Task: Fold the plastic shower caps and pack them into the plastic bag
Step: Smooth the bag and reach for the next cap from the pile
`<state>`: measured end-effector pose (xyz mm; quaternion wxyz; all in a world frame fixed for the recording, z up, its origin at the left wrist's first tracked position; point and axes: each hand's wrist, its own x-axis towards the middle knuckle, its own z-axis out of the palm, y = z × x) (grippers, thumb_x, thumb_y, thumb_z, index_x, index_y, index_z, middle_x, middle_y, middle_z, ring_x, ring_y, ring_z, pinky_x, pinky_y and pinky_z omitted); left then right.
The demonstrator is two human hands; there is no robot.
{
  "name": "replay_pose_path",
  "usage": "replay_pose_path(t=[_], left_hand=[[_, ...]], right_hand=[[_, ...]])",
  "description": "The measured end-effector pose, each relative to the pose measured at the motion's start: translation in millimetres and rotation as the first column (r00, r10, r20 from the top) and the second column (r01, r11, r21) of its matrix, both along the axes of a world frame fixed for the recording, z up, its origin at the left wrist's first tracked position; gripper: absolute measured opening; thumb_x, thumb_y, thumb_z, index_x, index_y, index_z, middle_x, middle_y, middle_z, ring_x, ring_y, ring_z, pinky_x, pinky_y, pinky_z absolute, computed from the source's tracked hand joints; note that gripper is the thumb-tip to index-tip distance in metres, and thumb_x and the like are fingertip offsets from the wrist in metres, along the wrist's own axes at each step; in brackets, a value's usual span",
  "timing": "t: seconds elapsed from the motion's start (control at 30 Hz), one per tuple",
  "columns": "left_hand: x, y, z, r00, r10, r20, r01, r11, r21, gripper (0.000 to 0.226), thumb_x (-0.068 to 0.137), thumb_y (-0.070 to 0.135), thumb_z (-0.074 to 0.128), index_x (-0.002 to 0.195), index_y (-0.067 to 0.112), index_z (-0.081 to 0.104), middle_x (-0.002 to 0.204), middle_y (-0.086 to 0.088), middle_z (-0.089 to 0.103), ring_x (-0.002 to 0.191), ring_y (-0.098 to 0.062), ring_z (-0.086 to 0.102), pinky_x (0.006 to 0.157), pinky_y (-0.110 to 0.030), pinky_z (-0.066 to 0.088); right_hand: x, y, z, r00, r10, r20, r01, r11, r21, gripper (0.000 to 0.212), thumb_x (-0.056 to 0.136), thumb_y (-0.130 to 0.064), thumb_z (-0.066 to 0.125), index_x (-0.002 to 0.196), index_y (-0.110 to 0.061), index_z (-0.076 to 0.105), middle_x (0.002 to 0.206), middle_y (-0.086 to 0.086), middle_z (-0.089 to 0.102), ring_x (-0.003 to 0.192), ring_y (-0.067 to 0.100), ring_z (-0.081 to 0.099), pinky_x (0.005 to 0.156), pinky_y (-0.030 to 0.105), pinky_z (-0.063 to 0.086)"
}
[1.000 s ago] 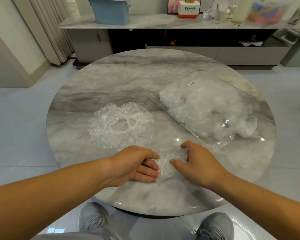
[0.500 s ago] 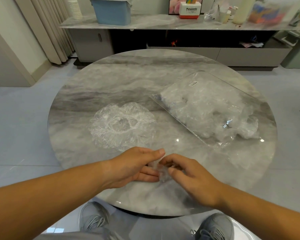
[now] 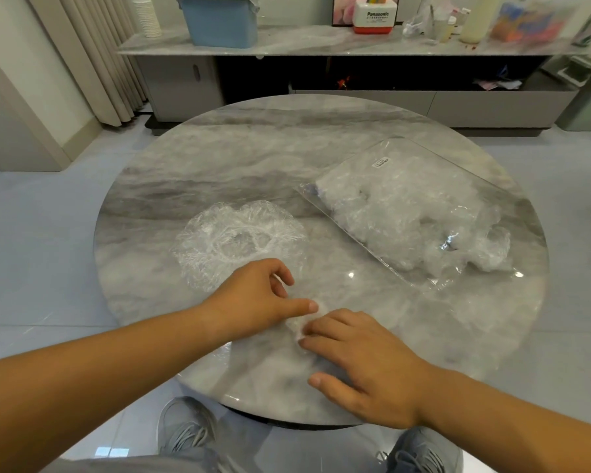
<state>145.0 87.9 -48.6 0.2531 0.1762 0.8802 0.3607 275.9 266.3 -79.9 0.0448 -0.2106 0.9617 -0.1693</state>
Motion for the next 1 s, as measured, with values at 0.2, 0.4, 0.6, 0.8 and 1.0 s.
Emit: replay_pose_path(t=[0.2, 0.4, 0.6, 0.8, 1.0], left_hand=[[-6, 13, -8, 0.989, -0.141, 0.054, 0.147, 0.980, -0.136, 0.046, 0.068, 0.046, 0.090, 0.101, 0.022, 0.068, 0.084, 0.007, 0.067, 0.071, -0.006, 0.062, 0.063, -0.018, 0.045], [-8, 21, -1, 0.978, -0.054, 0.201, 0.040, 0.997, 0.070, 0.027, 0.076, 0.025, 0.088, 0.087, 0.008, 0.070, 0.068, 0.000, 0.065, 0.063, -0.012, 0.060, 0.064, -0.027, 0.053], [5, 46, 31, 0.905, -0.016, 0.426, -0.167, 0.906, 0.388, 0.017, 0.085, 0.018, 0.079, 0.086, 0.012, 0.064, 0.081, -0.008, 0.064, 0.070, -0.016, 0.063, 0.063, -0.027, 0.056], [24, 79, 43, 0.894, -0.073, 0.443, -0.162, 0.868, 0.469, 0.014, 0.090, 0.025, 0.073, 0.091, 0.013, 0.066, 0.086, -0.006, 0.073, 0.074, -0.014, 0.071, 0.067, -0.026, 0.058], [31, 106, 44, 0.972, -0.224, -0.069, 0.234, 0.927, 0.294, 0.031, 0.097, 0.050, 0.054, 0.117, 0.032, 0.070, 0.132, 0.015, 0.059, 0.122, 0.002, 0.054, 0.105, -0.022, 0.041]], right_hand=[[11, 11, -7, 0.996, 0.085, -0.011, -0.084, 0.996, 0.036, 0.062, 0.102, -0.062, 0.035, 0.153, -0.028, 0.039, 0.161, -0.013, 0.033, 0.152, 0.009, 0.015, 0.120, 0.035, 0.024], [22, 18, 3, 0.975, -0.204, -0.086, 0.155, 0.906, -0.394, 0.043, 0.097, -0.049, 0.056, 0.134, -0.027, 0.059, 0.150, -0.010, 0.042, 0.141, 0.008, 0.041, 0.110, 0.027, 0.040], [12, 26, 39, 0.794, -0.287, 0.537, 0.602, 0.247, -0.759, 0.025, 0.089, -0.051, 0.061, 0.106, -0.040, 0.076, 0.121, -0.015, 0.070, 0.118, 0.007, 0.064, 0.098, 0.032, 0.053], [14, 50, 58, 0.716, -0.558, 0.420, 0.571, 0.122, -0.812, 0.037, 0.102, -0.027, 0.049, 0.087, -0.017, 0.081, 0.100, 0.004, 0.077, 0.097, 0.023, 0.072, 0.081, 0.039, 0.061], [18, 131, 83, 0.445, -0.856, 0.264, 0.490, -0.014, -0.872, 0.061, 0.107, -0.041, 0.035, 0.064, -0.018, 0.073, 0.073, 0.004, 0.074, 0.063, 0.019, 0.068, 0.062, 0.038, 0.055]])
